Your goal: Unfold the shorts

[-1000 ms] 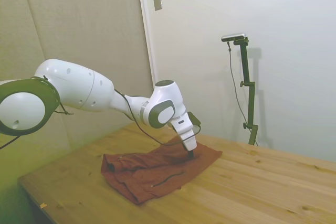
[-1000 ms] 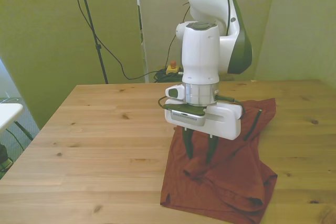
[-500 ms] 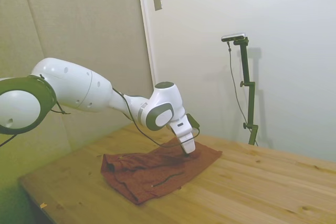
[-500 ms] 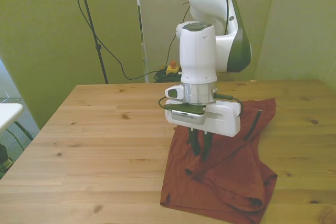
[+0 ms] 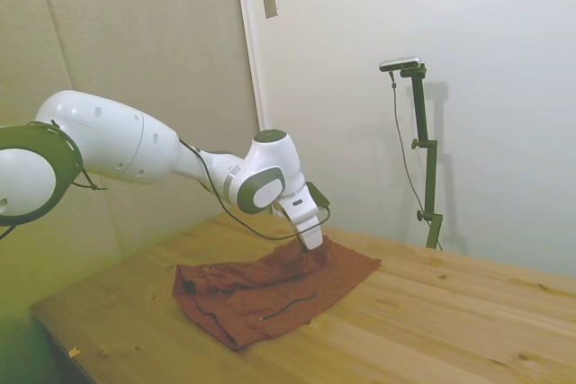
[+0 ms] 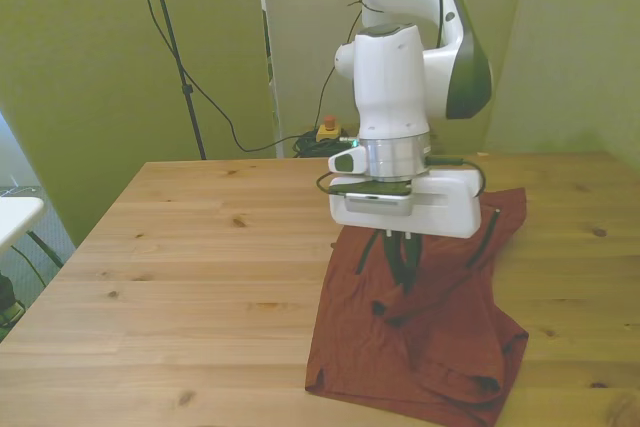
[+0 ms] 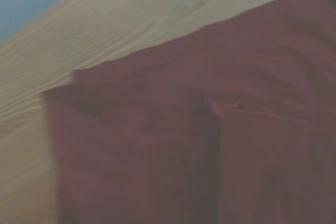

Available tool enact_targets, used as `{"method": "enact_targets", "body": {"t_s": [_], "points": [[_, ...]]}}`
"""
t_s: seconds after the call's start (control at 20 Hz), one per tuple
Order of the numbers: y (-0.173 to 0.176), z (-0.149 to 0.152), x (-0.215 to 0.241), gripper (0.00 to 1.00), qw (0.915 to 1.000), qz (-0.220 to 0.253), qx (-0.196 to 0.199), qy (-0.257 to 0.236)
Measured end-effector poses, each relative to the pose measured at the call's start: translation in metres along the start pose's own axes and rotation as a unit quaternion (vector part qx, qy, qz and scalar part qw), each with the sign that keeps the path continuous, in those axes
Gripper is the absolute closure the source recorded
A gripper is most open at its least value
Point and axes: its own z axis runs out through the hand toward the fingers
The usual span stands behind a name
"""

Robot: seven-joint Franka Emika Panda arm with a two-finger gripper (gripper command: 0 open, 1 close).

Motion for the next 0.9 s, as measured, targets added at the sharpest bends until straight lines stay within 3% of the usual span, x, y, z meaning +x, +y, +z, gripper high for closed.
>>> {"method": "enact_targets", "body": {"t_s": [0.3,0.9], "points": [[-0.038,-0.006,-0.06,1.0,0.9966,-0.046,0.018,-0.065],[-0.093,0.037,-0.104,1.0,0.9812,-0.097,0.02,-0.165]]}}
